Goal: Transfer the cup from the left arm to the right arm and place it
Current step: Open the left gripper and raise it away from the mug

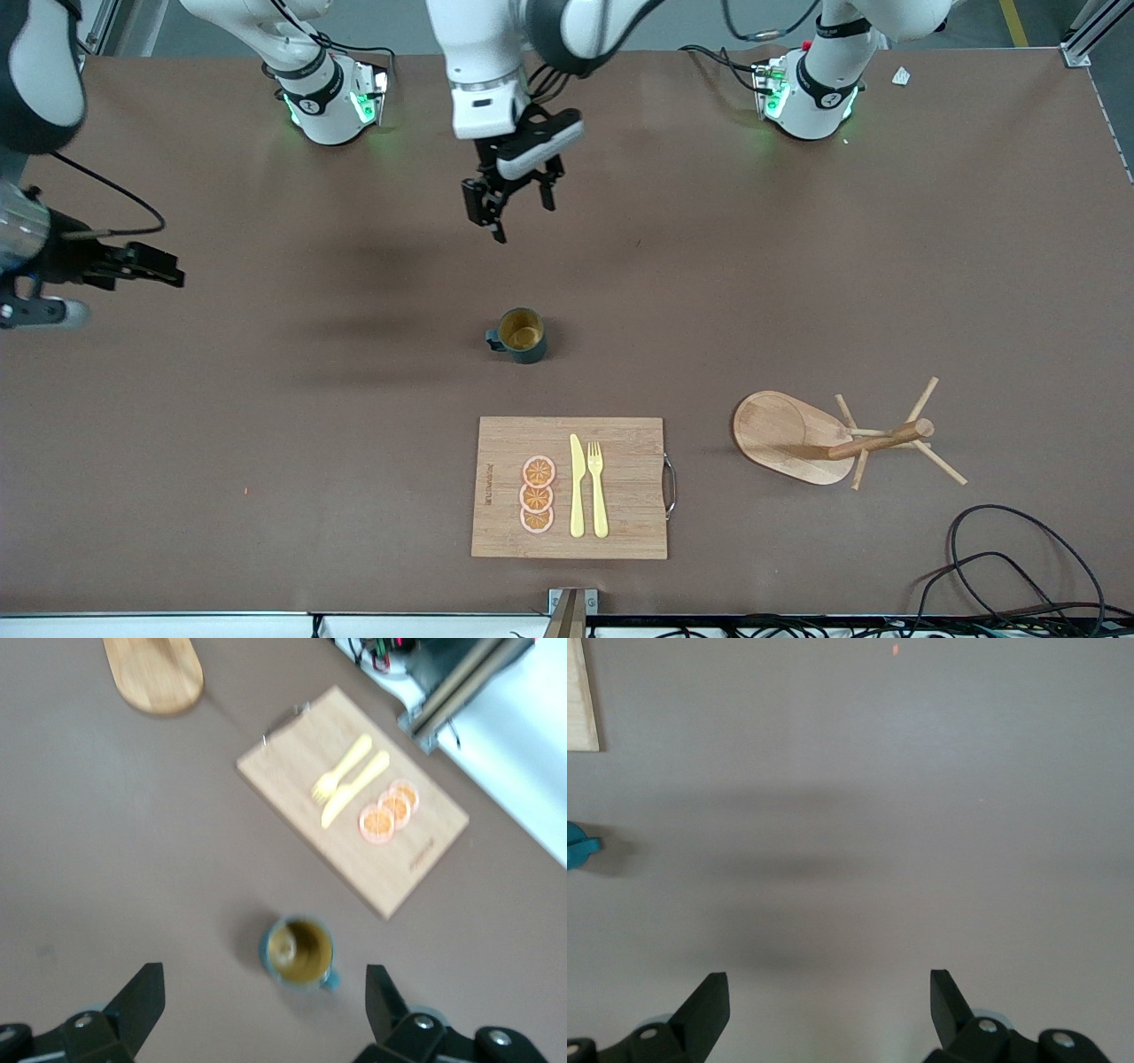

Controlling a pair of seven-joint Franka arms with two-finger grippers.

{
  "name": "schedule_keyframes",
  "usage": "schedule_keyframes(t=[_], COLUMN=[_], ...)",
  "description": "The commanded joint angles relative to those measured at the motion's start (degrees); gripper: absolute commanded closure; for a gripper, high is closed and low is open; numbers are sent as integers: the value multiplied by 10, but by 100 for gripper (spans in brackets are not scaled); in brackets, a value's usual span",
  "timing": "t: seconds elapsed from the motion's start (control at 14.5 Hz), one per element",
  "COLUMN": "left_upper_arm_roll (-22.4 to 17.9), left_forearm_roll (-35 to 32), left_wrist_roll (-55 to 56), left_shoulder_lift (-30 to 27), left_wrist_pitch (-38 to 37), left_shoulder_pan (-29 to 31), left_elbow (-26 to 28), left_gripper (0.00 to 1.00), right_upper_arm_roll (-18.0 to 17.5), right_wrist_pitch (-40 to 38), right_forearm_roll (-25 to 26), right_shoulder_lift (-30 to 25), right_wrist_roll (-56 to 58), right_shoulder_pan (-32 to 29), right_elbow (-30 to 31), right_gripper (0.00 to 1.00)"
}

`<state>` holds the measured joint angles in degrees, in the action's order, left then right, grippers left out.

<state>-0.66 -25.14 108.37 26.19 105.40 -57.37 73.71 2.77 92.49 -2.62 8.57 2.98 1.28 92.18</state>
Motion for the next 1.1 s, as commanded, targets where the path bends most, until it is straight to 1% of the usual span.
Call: schedule_keyframes(t=[0.0, 0.21, 0.34, 0.41, 0.62, 0.76, 0.89, 1.03], left_upper_arm_roll=[6, 6, 6, 6, 7, 7, 8, 8], left_forearm_roll=[32, 93, 122, 135, 157, 169, 180, 201], left_wrist_roll=[-114, -251, -318, -350, -464, -568, -640, -670], left_shoulder_lift=[-45, -88, -105, -112, -118, -114, -112, -116], left_wrist_pitch=[-32, -44, -57, -66, -92, -92, -92, -92], left_shoulder_pan=[61, 151, 205, 230, 296, 332, 367, 392], left_elbow=[19, 19, 18, 18, 18, 13, 8, 8], left_gripper=[0, 0, 0, 0, 0, 0, 0, 0], right_upper_arm_roll=[1, 2, 1, 1, 2, 2, 2, 3], right_wrist_pitch=[22, 59, 105, 127, 218, 289, 318, 320], right_forearm_roll=[-20, -49, -90, -98, -97, -95, -92, -91], right_shoulder_lift=[15, 30, 52, 64, 117, 166, 213, 260], right_wrist_roll=[-54, -176, -278, -327, -492, -609, -669, -701], right_shoulder_pan=[22, 77, 123, 149, 248, 313, 354, 380], right_elbow=[12, 19, 16, 13, 8, -8, -33, -60], right_gripper=[0, 0, 0, 0, 0, 0, 0, 0])
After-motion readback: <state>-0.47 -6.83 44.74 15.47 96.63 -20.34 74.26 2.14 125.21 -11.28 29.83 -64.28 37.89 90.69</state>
